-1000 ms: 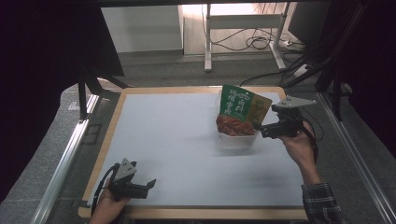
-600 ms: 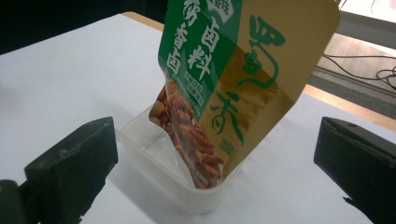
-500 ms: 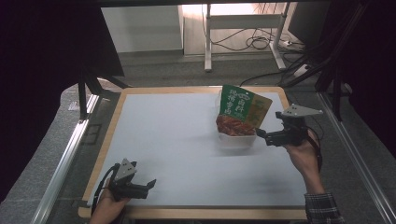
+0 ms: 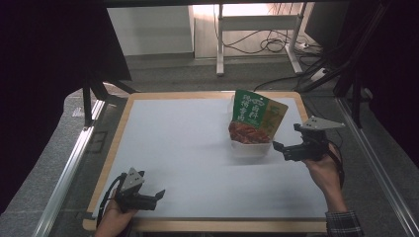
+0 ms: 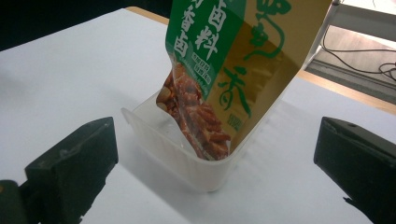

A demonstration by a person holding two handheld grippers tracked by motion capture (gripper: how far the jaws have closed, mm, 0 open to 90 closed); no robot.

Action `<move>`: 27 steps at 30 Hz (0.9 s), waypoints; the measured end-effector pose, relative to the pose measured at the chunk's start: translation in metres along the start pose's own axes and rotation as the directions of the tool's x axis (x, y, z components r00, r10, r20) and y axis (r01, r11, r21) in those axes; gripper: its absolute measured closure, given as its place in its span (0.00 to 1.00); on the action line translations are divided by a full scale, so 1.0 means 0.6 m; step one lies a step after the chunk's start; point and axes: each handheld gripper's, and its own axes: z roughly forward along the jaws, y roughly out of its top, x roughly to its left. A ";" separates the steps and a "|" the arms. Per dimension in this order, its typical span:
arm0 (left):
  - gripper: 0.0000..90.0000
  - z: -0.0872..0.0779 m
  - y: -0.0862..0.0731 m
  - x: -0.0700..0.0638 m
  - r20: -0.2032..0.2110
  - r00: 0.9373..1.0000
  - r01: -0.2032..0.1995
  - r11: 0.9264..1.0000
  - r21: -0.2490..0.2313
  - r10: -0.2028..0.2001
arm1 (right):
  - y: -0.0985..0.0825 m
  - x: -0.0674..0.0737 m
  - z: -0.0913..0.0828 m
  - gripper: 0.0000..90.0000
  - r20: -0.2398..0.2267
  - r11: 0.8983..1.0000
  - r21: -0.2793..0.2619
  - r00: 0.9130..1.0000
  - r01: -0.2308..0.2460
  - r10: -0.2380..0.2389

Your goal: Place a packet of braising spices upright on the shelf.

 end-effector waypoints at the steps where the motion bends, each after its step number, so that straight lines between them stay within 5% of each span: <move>1: 0.02 0.000 0.000 0.000 0.000 1.000 0.000 1.000 0.000 0.000 | 0.000 0.000 0.000 0.00 0.000 1.000 0.000 1.000 0.000 0.000; 27: 0.02 0.000 0.000 -0.001 -0.002 1.000 0.001 1.000 -0.005 -0.001 | -0.027 0.041 -0.023 0.00 -0.038 1.000 0.003 0.999 0.016 -0.016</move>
